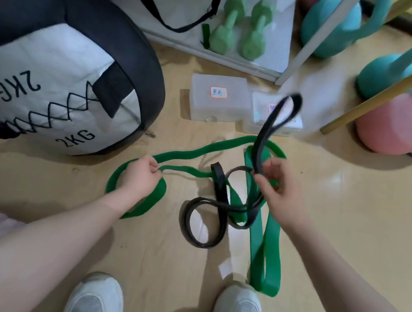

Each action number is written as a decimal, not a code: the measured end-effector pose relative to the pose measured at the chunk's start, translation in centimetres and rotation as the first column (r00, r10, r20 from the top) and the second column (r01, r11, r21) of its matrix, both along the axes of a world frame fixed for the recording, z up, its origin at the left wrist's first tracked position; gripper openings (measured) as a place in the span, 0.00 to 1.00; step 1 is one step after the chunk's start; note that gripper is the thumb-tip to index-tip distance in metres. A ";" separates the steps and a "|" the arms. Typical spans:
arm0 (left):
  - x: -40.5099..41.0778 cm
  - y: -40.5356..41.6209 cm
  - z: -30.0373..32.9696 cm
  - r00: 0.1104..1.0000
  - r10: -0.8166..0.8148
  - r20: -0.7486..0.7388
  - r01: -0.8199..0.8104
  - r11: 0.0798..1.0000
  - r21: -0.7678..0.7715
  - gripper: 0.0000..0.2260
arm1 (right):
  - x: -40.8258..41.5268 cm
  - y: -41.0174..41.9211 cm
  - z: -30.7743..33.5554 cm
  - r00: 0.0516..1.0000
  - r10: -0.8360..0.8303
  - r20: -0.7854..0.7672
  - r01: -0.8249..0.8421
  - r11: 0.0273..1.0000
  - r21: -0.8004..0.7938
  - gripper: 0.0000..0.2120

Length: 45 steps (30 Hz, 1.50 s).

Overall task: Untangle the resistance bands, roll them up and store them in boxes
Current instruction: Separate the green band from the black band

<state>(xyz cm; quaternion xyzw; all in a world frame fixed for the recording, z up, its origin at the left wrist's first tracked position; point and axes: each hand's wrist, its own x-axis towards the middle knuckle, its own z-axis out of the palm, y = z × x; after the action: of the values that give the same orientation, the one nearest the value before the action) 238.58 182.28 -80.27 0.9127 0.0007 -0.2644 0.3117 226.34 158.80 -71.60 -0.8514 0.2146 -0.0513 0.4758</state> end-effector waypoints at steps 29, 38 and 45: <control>-0.2 -9.4 -4.3 0.755 -0.643 0.132 0.607 0.760 0.231 0.16 | 7.7 0.6 -10.4 0.844 0.089 -0.528 -0.075 0.996 0.049 0.16; -1.3 -6.3 -2.8 0.868 -0.495 0.034 0.495 0.861 -0.118 0.08 | 6.2 -2.7 -8.3 0.950 -0.090 -0.298 0.239 0.825 0.512 0.09; -1.4 -2.7 -1.3 0.778 -0.627 0.032 0.614 0.770 0.173 0.11 | 5.2 -3.3 -5.3 0.978 0.071 -0.194 -0.009 0.953 0.304 0.08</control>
<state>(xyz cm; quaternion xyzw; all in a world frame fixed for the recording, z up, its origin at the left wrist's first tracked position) 237.21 179.56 -81.53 0.8934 -0.2940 -0.3114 0.1357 231.56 155.52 -76.86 -0.7738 0.2499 0.0789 0.5767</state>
